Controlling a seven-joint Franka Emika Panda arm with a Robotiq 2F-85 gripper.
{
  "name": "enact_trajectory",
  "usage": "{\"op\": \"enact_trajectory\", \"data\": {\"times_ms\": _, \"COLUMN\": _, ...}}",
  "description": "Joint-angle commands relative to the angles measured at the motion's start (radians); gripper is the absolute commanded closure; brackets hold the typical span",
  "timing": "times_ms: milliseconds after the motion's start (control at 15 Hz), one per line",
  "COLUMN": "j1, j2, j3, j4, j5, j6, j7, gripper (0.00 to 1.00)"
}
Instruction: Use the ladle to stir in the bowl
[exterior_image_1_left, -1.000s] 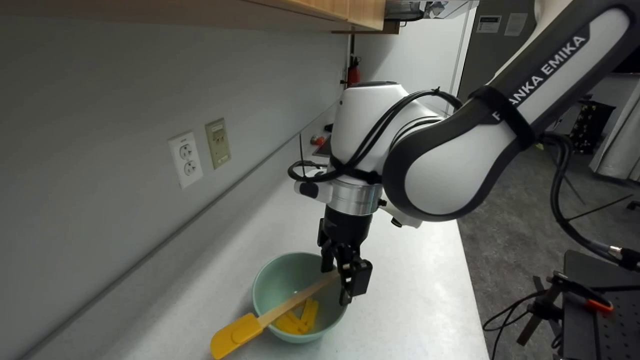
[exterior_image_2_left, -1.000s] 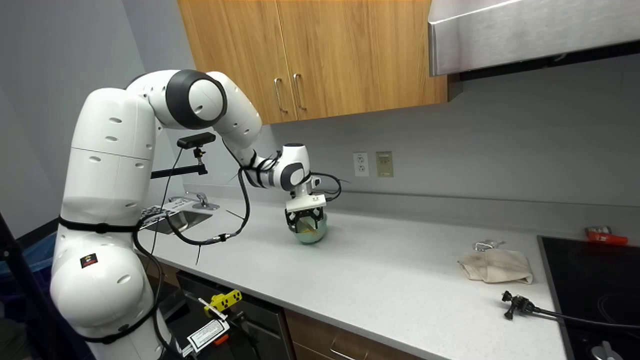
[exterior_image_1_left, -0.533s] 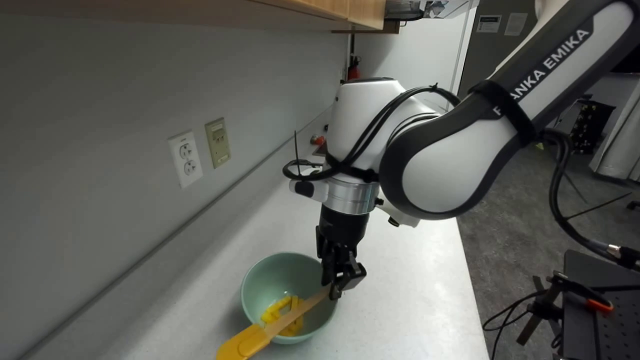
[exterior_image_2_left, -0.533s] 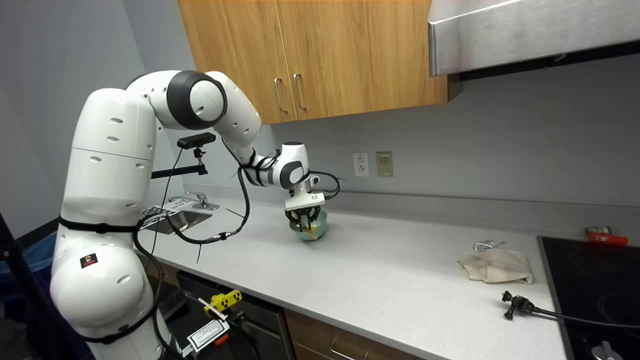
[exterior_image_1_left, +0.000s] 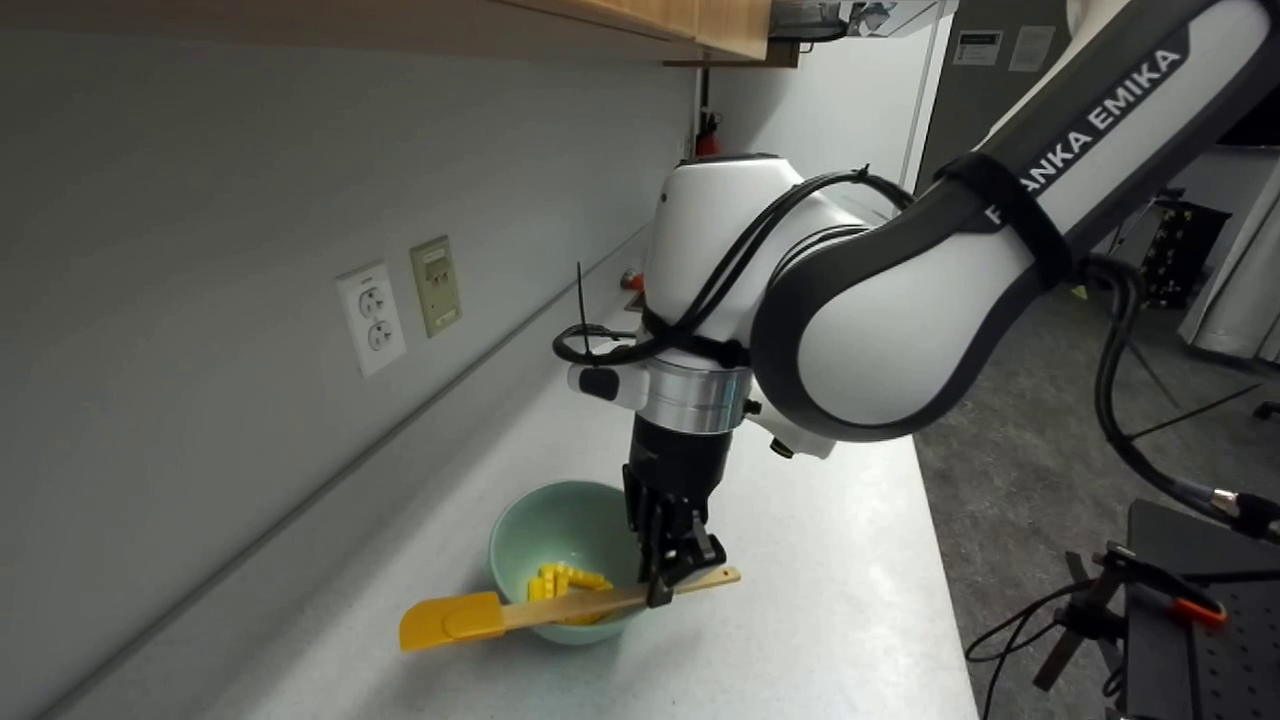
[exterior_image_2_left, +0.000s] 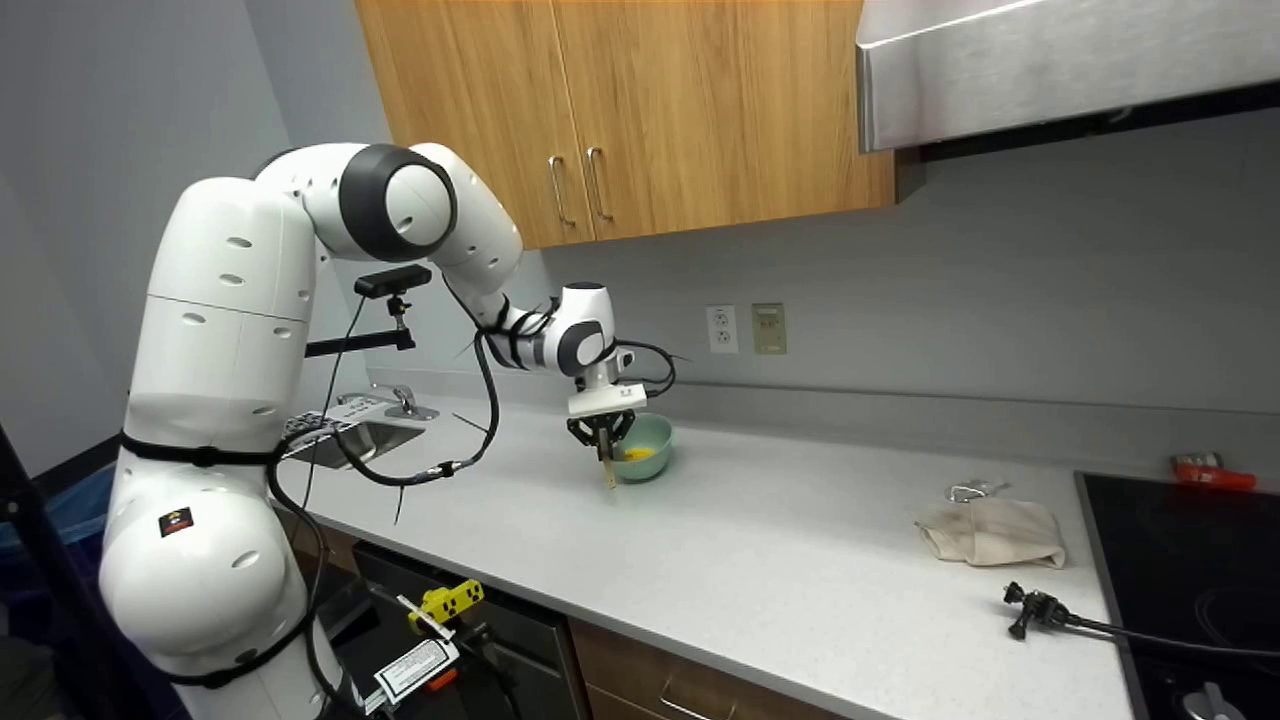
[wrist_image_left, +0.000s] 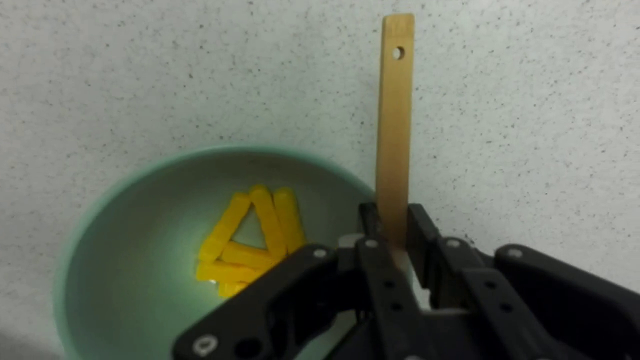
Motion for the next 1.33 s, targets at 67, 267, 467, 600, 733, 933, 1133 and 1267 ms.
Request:
{"op": "enact_trajectory", "data": {"times_ms": 67, "j1": -0.036, "j2": 0.010, "j3": 0.048, "j4": 0.035, "j5": 0.052, "j6": -0.029, "j7": -0.071, "gripper": 0.96}}
{"op": "enact_trajectory", "data": {"times_ms": 267, "j1": -0.043, "j2": -0.004, "j3": 0.063, "j4": 0.033, "j5": 0.075, "j6": -0.020, "j7": -0.087, "gripper": 0.96}}
{"op": "enact_trajectory", "data": {"times_ms": 467, "j1": -0.028, "j2": -0.032, "j3": 0.046, "j4": 0.018, "j5": 0.052, "j6": -0.001, "j7": -0.070, "gripper": 0.96}}
{"op": "enact_trajectory", "data": {"times_ms": 600, "j1": -0.022, "j2": -0.047, "j3": 0.037, "j4": 0.011, "j5": 0.043, "j6": -0.001, "j7": -0.055, "gripper": 0.96}}
{"op": "enact_trajectory", "data": {"times_ms": 733, "j1": -0.020, "j2": -0.066, "j3": 0.028, "j4": 0.001, "j5": 0.035, "j6": -0.017, "j7": -0.046, "gripper": 0.96}}
{"op": "enact_trajectory", "data": {"times_ms": 933, "j1": -0.019, "j2": -0.099, "j3": 0.002, "j4": -0.017, "j5": 0.020, "j6": -0.057, "j7": -0.027, "gripper": 0.96}}
{"op": "enact_trajectory", "data": {"times_ms": 1133, "j1": -0.042, "j2": -0.150, "j3": -0.021, "j4": -0.052, "j5": 0.033, "j6": -0.105, "j7": -0.042, "gripper": 0.96}}
{"op": "enact_trajectory", "data": {"times_ms": 1267, "j1": -0.046, "j2": -0.176, "j3": -0.040, "j4": -0.067, "j5": 0.038, "j6": -0.133, "j7": -0.038, "gripper": 0.96}}
